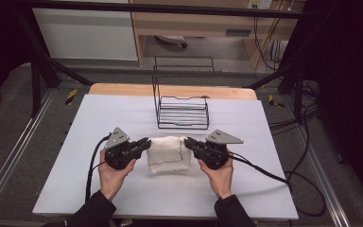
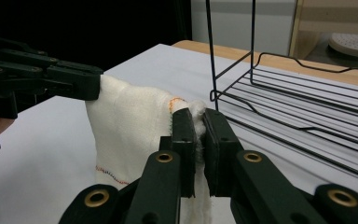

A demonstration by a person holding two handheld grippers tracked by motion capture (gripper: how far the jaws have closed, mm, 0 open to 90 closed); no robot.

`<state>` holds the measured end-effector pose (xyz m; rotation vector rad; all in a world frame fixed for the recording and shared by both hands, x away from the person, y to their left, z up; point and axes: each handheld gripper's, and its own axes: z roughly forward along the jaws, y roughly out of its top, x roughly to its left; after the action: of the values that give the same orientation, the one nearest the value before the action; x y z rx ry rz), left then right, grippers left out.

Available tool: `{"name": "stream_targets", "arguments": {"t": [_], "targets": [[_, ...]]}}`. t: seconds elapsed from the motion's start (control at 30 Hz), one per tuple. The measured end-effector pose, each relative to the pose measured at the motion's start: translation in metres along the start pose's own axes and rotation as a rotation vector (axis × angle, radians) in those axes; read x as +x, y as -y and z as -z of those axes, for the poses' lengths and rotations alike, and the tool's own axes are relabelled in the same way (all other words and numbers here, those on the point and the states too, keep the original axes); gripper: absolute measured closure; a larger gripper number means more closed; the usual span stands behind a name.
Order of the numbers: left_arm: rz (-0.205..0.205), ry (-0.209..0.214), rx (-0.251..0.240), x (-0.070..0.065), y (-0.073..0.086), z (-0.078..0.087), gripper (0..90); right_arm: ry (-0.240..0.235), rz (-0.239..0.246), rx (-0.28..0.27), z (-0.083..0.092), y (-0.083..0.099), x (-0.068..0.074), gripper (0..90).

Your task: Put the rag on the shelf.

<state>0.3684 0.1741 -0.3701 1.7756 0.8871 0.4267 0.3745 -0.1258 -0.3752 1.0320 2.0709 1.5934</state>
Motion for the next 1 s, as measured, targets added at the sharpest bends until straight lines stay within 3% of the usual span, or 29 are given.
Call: {"name": "stream_targets", "arguments": {"t": [0.5, 1.0], "targets": [[-0.017, 0.013, -0.077, -0.009, -0.021, 0.011, 80.9, 0.019, 0.039, -0.08, 0.018, -0.018, 0.008, 84.2], [-0.026, 0.026, -0.162, -0.015, -0.051, 0.008, 81.0, 0.066, 0.073, -0.173, 0.037, -0.041, 0.008, 84.2]]}}
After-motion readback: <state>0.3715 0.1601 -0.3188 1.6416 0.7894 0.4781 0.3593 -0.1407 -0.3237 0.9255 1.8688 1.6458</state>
